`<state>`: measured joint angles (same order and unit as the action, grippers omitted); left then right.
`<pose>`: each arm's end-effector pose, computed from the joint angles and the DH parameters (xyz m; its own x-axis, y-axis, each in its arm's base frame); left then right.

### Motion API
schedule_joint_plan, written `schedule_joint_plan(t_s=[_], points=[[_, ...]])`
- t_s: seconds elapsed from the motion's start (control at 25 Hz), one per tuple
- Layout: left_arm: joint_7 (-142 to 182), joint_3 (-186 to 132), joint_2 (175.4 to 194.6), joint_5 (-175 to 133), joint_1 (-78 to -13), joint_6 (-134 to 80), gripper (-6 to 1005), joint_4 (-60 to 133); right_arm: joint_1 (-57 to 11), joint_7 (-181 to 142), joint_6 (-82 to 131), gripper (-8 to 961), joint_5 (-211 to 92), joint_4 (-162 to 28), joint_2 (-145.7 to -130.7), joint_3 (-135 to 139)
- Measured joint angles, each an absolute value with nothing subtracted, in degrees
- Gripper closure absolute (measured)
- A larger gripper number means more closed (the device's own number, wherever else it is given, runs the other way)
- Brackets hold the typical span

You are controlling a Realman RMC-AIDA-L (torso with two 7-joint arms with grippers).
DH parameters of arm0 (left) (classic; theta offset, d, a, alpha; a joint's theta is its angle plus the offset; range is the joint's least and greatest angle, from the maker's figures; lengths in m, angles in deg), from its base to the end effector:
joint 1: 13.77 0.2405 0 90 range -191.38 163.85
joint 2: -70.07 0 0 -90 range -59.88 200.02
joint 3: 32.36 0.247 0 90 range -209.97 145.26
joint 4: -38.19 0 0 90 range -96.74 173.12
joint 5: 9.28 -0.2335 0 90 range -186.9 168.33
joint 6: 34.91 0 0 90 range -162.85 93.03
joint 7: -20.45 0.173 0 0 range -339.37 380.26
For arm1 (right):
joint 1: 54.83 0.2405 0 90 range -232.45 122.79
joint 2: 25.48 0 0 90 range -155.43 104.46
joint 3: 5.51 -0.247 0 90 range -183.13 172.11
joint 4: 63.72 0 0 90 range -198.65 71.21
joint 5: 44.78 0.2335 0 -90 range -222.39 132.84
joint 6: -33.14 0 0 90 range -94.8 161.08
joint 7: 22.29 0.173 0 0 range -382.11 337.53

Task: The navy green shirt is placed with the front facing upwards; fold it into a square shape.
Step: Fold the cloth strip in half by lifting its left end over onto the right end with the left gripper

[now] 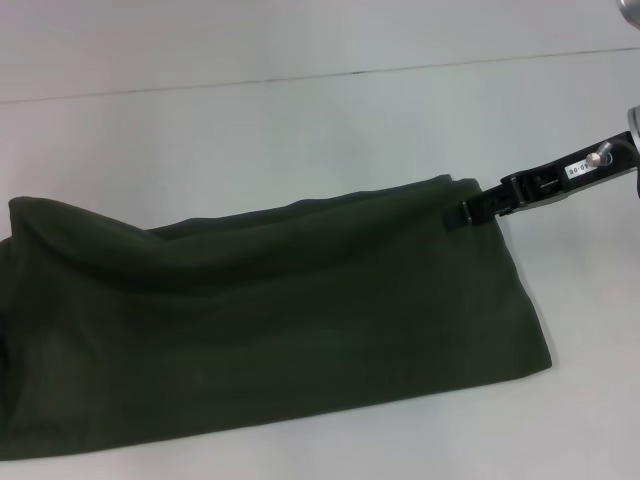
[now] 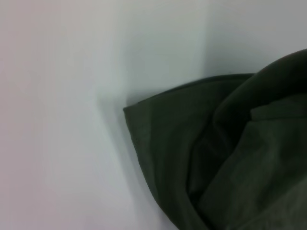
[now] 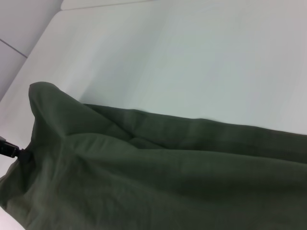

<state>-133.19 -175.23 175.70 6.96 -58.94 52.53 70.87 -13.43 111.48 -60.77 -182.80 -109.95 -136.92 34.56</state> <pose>-0.3361 0.3847 0.0598 0.0020 0.9985 0.0555 0.9148 0.0206 -0.4033 0.2500 0.3994 0.0419 0.4549 -0.8724 -0.1789 -0.8905 -0.4441 -0.0990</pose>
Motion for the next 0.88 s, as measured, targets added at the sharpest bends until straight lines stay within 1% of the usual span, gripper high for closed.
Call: schedule_joint_plan(t_s=[0.88], points=[[-131.7, -175.62, 175.56, 7.05, -58.87, 55.37, 962, 72.56, -13.35, 111.48, -60.69, 333, -183.07, -109.27, -136.84, 34.62]])
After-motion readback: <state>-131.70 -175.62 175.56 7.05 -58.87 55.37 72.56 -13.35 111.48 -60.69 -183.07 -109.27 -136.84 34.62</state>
